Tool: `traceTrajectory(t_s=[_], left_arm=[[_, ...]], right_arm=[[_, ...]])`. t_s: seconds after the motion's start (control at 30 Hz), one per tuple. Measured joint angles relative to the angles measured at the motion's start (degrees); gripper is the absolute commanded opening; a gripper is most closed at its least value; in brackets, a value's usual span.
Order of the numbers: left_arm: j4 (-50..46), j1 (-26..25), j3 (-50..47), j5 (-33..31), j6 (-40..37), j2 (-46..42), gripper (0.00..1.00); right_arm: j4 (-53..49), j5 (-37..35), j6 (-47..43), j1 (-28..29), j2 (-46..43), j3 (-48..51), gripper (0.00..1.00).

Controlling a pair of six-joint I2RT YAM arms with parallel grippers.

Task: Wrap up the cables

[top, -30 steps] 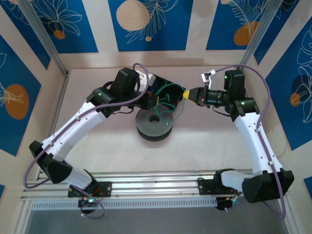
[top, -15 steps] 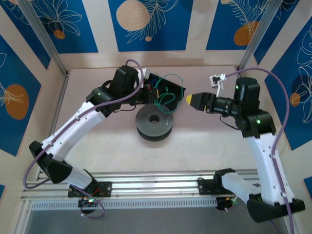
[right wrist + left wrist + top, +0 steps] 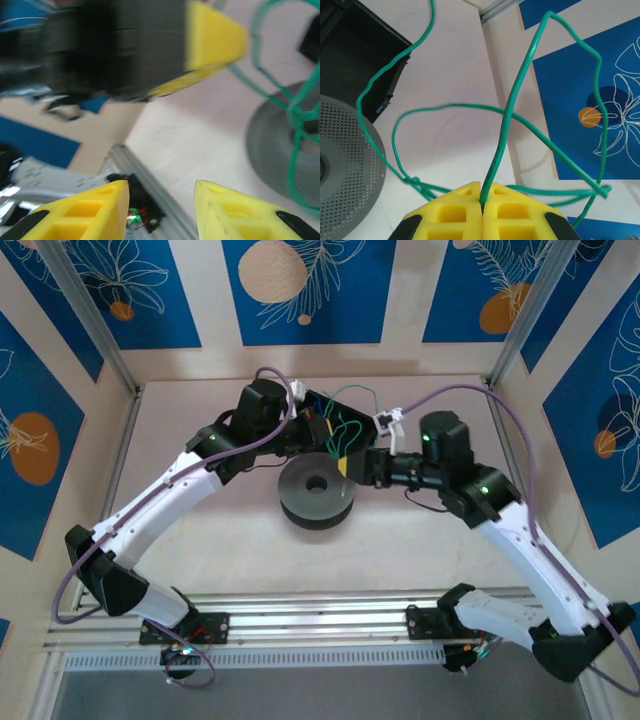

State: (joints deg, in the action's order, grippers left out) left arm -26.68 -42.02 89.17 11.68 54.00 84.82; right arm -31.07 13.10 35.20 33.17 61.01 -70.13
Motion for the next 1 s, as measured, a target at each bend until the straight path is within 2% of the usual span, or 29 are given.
traceTrajectory(t_s=[0.1, 0.23, 0.5, 0.67, 0.73, 0.8, 0.9, 0.97, 1.0], left_arm=[[1.3, 0.0, -0.9, 0.9, 1.1, -0.3, 0.0], [1.8, 0.0, -2.1, 1.6, 1.9, -1.6, 0.0], [4.7, 0.0, -3.0, 3.4, 4.0, -2.7, 0.0], [6.0, 0.0, -3.5, 4.6, 5.1, -2.7, 0.0], [7.2, 0.0, -3.9, 5.3, 6.0, -2.7, 0.0], [8.4, 0.0, -4.4, 6.2, 7.0, -2.7, 0.0], [10.4, 0.0, -5.2, 7.9, 8.6, -2.7, 0.0], [11.3, 0.0, -5.7, 8.9, 9.5, -2.7, 0.0], [11.5, 0.0, -5.8, 9.4, 10.0, -2.7, 0.0]], right_arm=[[-0.6, -6.2, -0.7, 0.0, 2.9, 0.0, 0.4], [-0.9, -10.8, -2.1, -0.2, 2.9, 0.0, 0.43], [-0.7, -15.2, -4.5, -2.7, 2.8, 0.1, 0.45], [0.1, -15.5, -5.2, -4.7, 2.8, 0.2, 0.44], [0.7, -15.6, -5.6, -5.0, 3.1, 0.2, 0.41], [1.2, -16.0, -6.3, -5.1, 3.8, 0.2, 0.32], [2.3, -16.5, -7.3, -5.3, 5.6, 0.2, 0.26], [2.9, -16.8, -8.1, -5.7, 7.1, 0.2, 0.09], [3.1, -16.9, -8.4, -5.9, 7.8, 0.2, 0.1]])
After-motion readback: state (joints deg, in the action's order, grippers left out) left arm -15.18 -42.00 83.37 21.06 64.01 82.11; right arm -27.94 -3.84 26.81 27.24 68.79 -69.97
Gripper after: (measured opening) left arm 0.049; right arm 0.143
